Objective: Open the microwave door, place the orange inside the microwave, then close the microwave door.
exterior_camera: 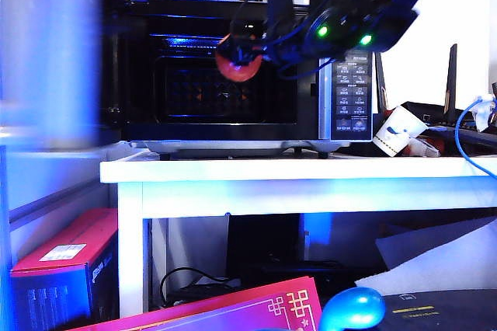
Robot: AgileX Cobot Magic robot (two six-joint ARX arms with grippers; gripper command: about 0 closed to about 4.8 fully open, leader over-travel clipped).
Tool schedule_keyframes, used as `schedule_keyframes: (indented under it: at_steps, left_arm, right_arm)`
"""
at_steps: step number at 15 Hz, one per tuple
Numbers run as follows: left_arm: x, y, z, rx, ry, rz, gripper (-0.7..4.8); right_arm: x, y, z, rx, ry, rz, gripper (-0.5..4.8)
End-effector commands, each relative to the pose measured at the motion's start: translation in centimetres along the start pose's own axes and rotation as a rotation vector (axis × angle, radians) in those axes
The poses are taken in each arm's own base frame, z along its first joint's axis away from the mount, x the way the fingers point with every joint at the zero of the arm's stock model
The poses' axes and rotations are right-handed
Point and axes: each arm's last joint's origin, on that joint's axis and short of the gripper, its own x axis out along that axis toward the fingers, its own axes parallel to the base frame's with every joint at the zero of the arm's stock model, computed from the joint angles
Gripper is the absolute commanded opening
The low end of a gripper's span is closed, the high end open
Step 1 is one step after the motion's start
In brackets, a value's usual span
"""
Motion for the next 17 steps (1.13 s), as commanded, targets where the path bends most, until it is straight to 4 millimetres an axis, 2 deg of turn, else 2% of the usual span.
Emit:
schedule_keyframes:
  at_steps: [1, 10, 14, 17]
  left_arm:
    - [-0.6, -0.1, -0.6, -0.059, 0.053, 0.056, 2.37]
    - [-0.7, 0.0, -0.6, -0.059, 0.069, 0.113, 2.37]
    - [-0.7, 0.0, -0.5, -0.050, 0.054, 0.111, 2.37]
    - [-0.8, 0.0, -0.4, -0.044, 0.045, 0.112, 2.37]
  right_arm:
    - [1.3, -0.3, -0.1, -0.002, -0.026, 0.018, 3.06]
    - [3.1, -0.5, -2.4, 0.000, -0.024, 0.036, 3.06]
    - [6.4, -1.6, -2.5, 0.006, -0.059, 0.018, 3.06]
    - [8.0, -2.1, -3.8, 0.005, -0.059, -0.010, 3.06]
